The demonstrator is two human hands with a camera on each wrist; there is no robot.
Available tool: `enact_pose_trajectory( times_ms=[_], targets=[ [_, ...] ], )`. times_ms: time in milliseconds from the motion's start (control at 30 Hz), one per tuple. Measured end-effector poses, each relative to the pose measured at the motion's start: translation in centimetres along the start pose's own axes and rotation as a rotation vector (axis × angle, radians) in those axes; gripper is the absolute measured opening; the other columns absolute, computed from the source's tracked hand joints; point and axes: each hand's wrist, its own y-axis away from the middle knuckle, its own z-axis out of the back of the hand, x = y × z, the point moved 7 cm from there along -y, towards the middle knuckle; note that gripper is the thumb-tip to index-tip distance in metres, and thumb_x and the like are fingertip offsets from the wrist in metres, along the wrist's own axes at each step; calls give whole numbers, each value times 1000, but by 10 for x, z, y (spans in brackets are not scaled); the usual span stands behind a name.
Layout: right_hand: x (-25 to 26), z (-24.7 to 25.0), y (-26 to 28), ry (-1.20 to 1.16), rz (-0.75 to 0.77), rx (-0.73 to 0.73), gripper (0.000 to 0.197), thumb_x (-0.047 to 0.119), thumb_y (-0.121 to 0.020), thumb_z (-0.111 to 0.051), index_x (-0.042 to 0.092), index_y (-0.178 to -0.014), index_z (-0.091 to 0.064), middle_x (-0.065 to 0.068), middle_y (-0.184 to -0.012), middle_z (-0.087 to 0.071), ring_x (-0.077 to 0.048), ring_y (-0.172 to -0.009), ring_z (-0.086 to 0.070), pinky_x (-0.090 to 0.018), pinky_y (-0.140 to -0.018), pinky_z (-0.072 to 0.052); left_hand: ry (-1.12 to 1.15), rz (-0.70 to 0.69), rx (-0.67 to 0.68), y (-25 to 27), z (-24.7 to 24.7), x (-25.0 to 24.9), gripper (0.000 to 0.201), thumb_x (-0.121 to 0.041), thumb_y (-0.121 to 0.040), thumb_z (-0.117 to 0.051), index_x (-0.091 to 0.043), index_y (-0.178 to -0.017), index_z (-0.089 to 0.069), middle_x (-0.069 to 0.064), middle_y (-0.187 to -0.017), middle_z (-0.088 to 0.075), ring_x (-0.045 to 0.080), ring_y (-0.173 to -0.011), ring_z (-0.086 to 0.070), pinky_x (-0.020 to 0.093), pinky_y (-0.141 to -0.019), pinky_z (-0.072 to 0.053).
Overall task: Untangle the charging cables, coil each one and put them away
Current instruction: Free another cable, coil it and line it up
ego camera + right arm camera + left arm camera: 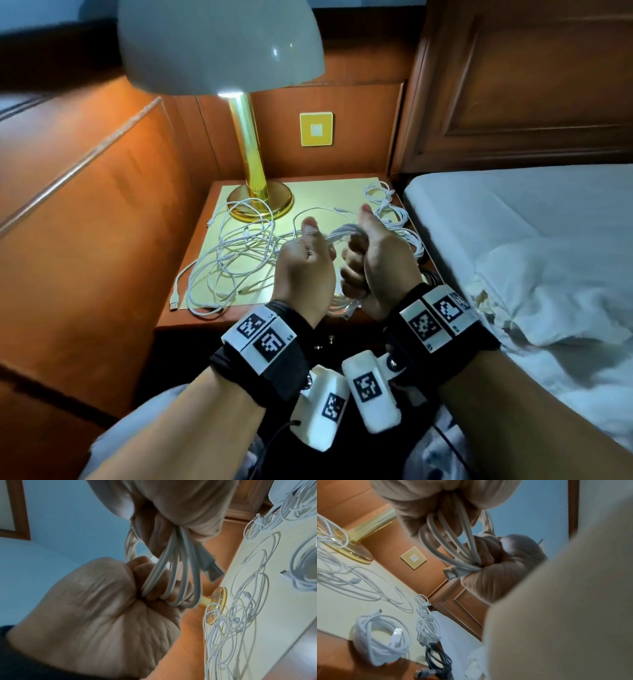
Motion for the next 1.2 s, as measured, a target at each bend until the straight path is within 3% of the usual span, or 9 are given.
enact_pose_trajectory(
  times_ms=[133,233,367,500,700,767,900,1000,1200],
  targets=[
    [2,14,-40,37,102,-34,57,53,-102,-39,23,-53,-35,3,-47,-23,-13,-37,-18,-26,-46,-13,44,6,45,-42,-15,25,68,-64,-94,-23,-19,-45,-39,3,-47,-35,21,-48,-31,50,-49,-31],
    [-8,32,-69,122,90,-62,41,48,-99,-49,13,-78,-55,3,-54,-32,-12,-46,-29,-29,-49,-28,55,127,119,-69,-22,59,68,-76,-91,-29,-22,-51,-41,3,-50,-37,19,-49,-34,40,-50,-27],
    [-10,49,-103,166,72,-76,22,25,-102,-52,7,-107,-64,-1,-65,-54,-13,-58,-53,-24,-56,-45,288,330,133,-92,-27,83,44,-45,-103,-43,-14,-73,-49,-3,-54,-41,14,-49,-38,29,-54,-31],
    [-7,58,-119,344,84,-66,18,23,-101,-55,9,-101,-67,-7,-73,-66,-21,-70,-59,-34,-68,-52,447,381,127,-106,-28,91,34,-32,-108,-37,-12,-85,-52,-2,-59,-46,14,-56,-41,31,-60,-36],
    [-11,68,-124,485,50,-116,26,38,-97,-60,17,-89,-74,-18,-98,-73,-27,-89,-69,-48,-84,-57,442,366,111,-109,-24,93,24,-24,-108,-37,-7,-101,-53,0,-64,-52,14,-58,-48,33,-65,-45],
    [-13,67,-122,526,31,-120,27,32,-99,-59,21,-80,-75,-10,-91,-73,-23,-89,-66,-47,-79,-56,441,342,114,-106,-23,91,24,-22,-108,-38,-7,-99,-54,-1,-62,-50,12,-58,-48,32,-63,-45],
    [-14,63,-118,455,-9,-97,21,21,-99,-55,11,-100,-74,-1,-87,-71,-16,-77,-61,-29,-61,-43,414,280,95,-103,-15,88,25,-21,-108,-37,-7,-97,-56,-5,-57,-44,8,-52,-47,31,-60,-39],
    [-14,66,-117,460,5,-79,13,14,-95,-63,15,-97,-76,3,-74,-63,-11,-66,-47,-25,-53,-34,450,275,76,-103,-6,86,25,-21,-108,-38,-8,-96,-56,-7,-55,-45,6,-48,-45,29,-58,-37],
    [-16,64,-115,396,48,-73,22,21,-84,-74,6,-100,-74,-2,-71,-64,-10,-60,-53,-25,-51,-43,498,272,87,-96,-1,83,28,-21,-108,-37,-8,-95,-58,-7,-53,-44,7,-48,-44,26,-55,-38]
  ],
)
